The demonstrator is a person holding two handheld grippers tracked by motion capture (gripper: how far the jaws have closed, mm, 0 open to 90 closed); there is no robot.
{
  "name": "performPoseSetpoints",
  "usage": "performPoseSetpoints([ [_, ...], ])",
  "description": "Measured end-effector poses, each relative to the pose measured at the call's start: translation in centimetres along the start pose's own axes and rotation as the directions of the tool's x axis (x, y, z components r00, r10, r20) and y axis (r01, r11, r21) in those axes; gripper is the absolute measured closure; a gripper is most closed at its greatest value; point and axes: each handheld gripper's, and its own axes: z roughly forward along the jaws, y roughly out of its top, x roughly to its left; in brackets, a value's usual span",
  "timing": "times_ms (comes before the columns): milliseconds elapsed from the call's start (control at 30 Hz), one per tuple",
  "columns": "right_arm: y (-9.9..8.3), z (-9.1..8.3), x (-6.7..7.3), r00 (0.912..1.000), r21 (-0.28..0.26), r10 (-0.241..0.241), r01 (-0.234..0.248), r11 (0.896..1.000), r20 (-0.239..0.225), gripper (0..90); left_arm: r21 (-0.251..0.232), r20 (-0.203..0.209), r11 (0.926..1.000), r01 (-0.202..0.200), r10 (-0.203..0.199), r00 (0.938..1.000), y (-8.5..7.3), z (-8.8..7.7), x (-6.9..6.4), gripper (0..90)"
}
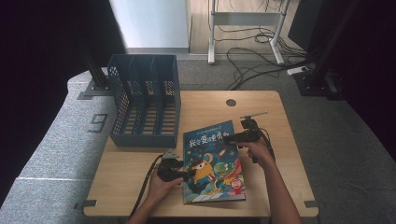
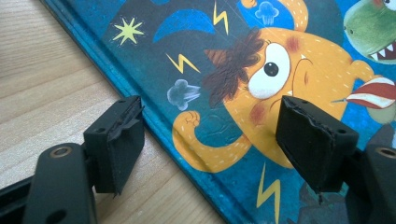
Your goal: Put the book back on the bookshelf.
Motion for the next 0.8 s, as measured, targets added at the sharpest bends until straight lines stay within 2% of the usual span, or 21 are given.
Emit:
performPoseSetpoints([
  [133, 0.1, -0.2, -0.2, 0.9993, -0.015, 0.025, -0.025, 1.000, -0.027, 62.8, -0.005, -0.010, 0.9999, -0.013, 0.013, 0.9999, 0.1, -0.1, -0.3, 24.7],
  [467, 0.7, -0.8, 0.3, 0.9957, -0.033, 0.051, -0.054, 0.998, -0.077, 69.4, -0.007, 0.006, 0.9999, -0.016, 0.016, 0.9999, 0.1, -0.4, -0.5, 24.7],
  [633, 0.9, -1.0, 0.3, 0.9908, -0.042, 0.070, -0.076, 0.996, -0.115, 72.7, -0.008, 0.021, 0.9999, -0.015, 0.016, 0.9997, 0.1, -0.5, -0.7, 24.7],
  [800, 0.9, -1.1, 0.4, 0.9893, -0.045, 0.076, -0.083, 0.996, -0.124, 73.6, -0.004, 0.030, 0.9999, -0.014, 0.014, 0.9994, 0.1, -0.5, -0.7, 24.4],
])
